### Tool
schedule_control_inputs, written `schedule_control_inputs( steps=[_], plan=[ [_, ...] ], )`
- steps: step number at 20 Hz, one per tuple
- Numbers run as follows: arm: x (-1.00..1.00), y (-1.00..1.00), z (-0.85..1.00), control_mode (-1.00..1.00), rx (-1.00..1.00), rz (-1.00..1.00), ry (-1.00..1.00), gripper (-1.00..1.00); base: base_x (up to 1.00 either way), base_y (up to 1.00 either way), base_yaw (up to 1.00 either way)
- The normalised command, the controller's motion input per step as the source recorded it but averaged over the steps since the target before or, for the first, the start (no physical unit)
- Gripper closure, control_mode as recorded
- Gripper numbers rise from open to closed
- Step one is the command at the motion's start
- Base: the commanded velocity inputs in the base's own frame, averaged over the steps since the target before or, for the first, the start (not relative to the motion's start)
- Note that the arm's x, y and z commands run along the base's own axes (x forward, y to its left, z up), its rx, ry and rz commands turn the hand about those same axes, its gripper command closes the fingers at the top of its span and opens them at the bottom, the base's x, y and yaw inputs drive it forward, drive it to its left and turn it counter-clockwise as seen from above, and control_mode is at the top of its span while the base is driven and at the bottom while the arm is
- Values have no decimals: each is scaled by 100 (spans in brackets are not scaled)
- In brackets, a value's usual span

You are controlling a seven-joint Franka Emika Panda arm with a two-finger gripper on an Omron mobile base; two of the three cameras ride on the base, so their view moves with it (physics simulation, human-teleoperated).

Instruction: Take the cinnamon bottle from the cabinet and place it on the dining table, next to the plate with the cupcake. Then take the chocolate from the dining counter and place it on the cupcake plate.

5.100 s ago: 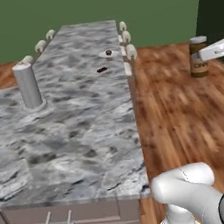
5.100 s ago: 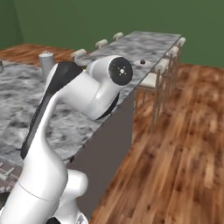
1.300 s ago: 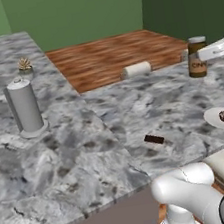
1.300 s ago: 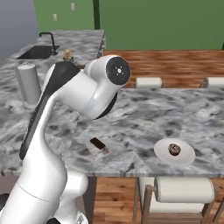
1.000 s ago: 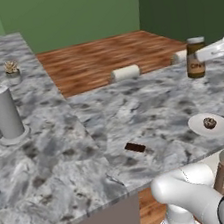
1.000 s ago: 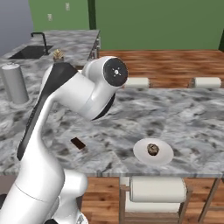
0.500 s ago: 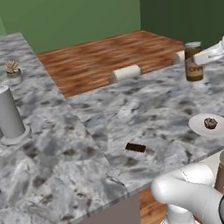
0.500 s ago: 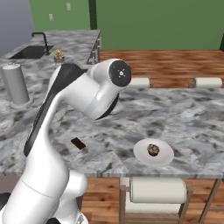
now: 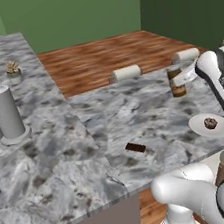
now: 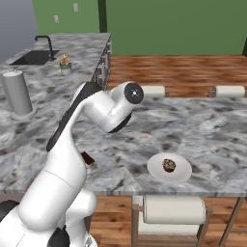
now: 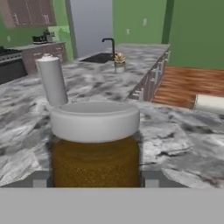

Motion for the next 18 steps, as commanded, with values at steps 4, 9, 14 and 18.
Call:
schedule_control_inputs(
  steps=[4,9,14,18],
  plan=[
    [30,58,-46,-100,-25,-83,2,100,0,0,0],
    [0,9,-51,-100,-18,-85,0,100,0,0,0],
    [11,-14,-19,-100,-12,-82,0,100,0,0,0],
    [15,-19,-6,-100,-3,-78,0,100,0,0,0]
  ],
)
